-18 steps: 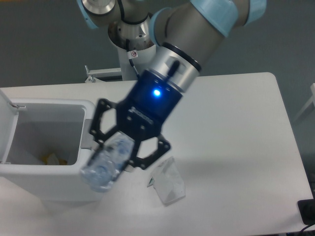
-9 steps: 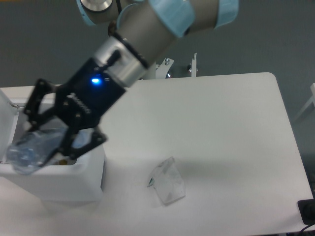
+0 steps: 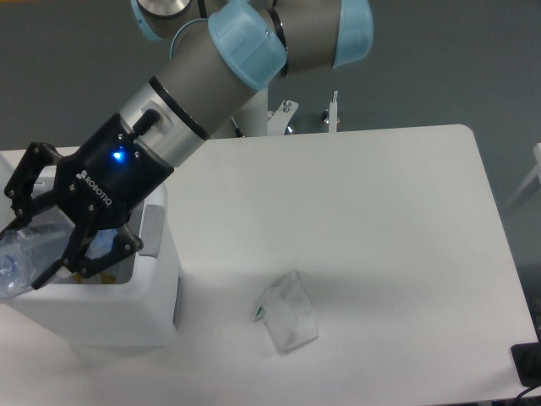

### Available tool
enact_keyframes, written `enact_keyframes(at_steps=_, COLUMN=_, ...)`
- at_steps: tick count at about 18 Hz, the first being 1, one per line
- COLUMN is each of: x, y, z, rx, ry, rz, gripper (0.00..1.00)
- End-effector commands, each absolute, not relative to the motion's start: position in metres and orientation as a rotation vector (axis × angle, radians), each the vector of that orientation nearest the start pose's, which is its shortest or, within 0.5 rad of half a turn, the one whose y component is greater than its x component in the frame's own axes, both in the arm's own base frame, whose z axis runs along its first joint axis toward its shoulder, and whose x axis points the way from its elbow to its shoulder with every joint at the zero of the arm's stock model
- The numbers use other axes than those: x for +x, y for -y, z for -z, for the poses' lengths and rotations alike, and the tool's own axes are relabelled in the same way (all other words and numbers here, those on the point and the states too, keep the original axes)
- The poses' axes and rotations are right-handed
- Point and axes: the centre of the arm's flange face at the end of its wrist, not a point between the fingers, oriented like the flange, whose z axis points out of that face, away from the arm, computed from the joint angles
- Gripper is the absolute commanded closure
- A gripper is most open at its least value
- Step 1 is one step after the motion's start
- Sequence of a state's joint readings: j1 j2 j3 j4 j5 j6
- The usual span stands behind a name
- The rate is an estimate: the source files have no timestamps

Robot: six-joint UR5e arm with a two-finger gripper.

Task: Place the trash in the trash can
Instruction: 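Open the gripper to drop the bottle into the bin, then move the open gripper back and lower it onto the plastic bag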

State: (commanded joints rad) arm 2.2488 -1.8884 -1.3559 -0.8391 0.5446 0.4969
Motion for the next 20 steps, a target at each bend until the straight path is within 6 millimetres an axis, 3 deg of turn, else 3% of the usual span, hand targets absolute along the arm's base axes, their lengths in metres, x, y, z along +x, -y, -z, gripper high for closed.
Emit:
enact_keyframes(at_steps=4, x=-0.223, y=-0.625, z=-0.535, rx=-2.051, ry=-0.180, rz=0.590, gripper=0.08)
enact_keyframes(at_steps=7, x=-0.219, y=-0.617, z=-0.533, rx=-2.057, ry=-0.171, rz=0.594, gripper=0.05)
enact_keyframes(at_steps=10, x=-0.229, y=-0.608, z=-0.528, rx=-2.063, ry=-0.142, rz=0.591, gripper=0.04)
enact_keyframes(at_steps=20, x=-0.342, y=-0.554, z=-0.529, rx=-2.049, ry=0.056, rz=0.467, gripper=0.01)
